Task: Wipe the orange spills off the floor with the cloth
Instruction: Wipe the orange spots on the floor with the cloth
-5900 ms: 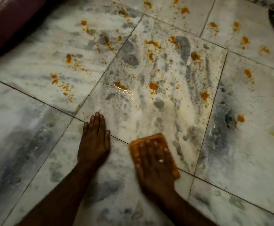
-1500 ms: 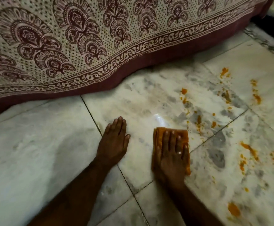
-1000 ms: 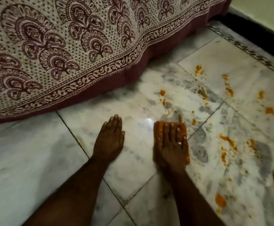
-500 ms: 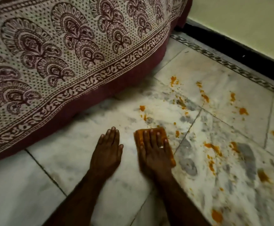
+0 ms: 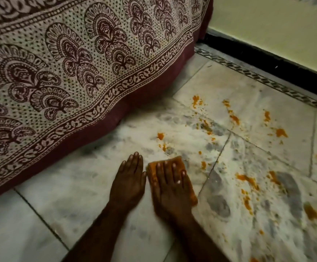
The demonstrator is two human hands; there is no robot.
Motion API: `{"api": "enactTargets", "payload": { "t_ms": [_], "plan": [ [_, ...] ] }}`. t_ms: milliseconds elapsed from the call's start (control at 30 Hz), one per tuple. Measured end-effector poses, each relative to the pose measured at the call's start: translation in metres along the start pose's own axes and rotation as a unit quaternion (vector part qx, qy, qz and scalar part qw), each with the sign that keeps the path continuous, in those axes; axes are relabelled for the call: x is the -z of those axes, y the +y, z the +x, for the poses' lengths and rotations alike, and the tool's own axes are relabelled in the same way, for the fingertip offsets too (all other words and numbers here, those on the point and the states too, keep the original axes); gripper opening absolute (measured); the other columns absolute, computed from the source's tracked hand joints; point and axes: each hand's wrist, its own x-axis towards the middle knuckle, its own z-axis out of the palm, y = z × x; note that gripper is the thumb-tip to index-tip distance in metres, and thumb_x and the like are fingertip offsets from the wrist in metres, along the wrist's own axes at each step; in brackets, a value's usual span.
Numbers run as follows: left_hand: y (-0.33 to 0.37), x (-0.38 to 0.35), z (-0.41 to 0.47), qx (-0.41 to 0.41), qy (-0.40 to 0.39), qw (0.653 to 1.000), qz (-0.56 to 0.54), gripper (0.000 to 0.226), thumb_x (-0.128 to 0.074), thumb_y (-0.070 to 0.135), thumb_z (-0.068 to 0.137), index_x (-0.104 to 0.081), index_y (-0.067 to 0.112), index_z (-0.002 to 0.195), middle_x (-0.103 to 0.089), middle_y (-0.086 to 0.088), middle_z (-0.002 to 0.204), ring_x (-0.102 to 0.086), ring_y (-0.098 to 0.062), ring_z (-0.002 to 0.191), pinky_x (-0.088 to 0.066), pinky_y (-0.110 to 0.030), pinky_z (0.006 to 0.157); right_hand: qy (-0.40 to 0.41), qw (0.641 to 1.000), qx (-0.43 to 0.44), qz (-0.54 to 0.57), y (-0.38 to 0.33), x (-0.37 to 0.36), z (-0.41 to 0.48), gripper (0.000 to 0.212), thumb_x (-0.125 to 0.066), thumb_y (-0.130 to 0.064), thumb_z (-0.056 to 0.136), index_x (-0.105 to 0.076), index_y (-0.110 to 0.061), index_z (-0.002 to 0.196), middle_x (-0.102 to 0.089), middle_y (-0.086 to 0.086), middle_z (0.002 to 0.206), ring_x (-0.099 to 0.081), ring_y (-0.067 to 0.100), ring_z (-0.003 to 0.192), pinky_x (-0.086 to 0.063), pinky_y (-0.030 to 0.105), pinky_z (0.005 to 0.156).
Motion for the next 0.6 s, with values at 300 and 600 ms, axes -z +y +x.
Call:
{"api": "enactTargets", "payload": {
  "t_ms": [300, 600],
  "plan": [
    [-0.001, -0.004, 0.039, -0.012, -0.008, 1.0, 0.01, 0.062, -0.027, 0.037, 0.101, -0.041, 0.003, 0.15, -0.041, -0.015, 0.156, -0.043, -0.029, 0.143, -0.017, -0.036, 0.117, 0.043, 0.986, -0.16, -0.02, 0.04, 0.012, -0.019, 0.064, -0.026, -0.034, 0.101, -0.026, -0.008, 0.159, -0.032, 0.018, 0.164, -0.031, 0.039, 0.151, -0.014, 0.056, 0.123],
    [-0.002, -0.006, 0.038, -0.032, 0.027, 0.999, 0.018, 0.058, -0.03, 0.032, 0.101, -0.042, 0.002, 0.15, -0.041, -0.017, 0.156, -0.042, -0.03, 0.144, -0.022, -0.04, 0.119, 0.031, 0.999, -0.03, -0.008, 0.011, 0.002, 0.06, 0.061, -0.039, -0.039, 0.102, -0.035, -0.016, 0.158, -0.035, 0.01, 0.163, -0.032, 0.032, 0.152, -0.016, 0.052, 0.121]
  ]
}}
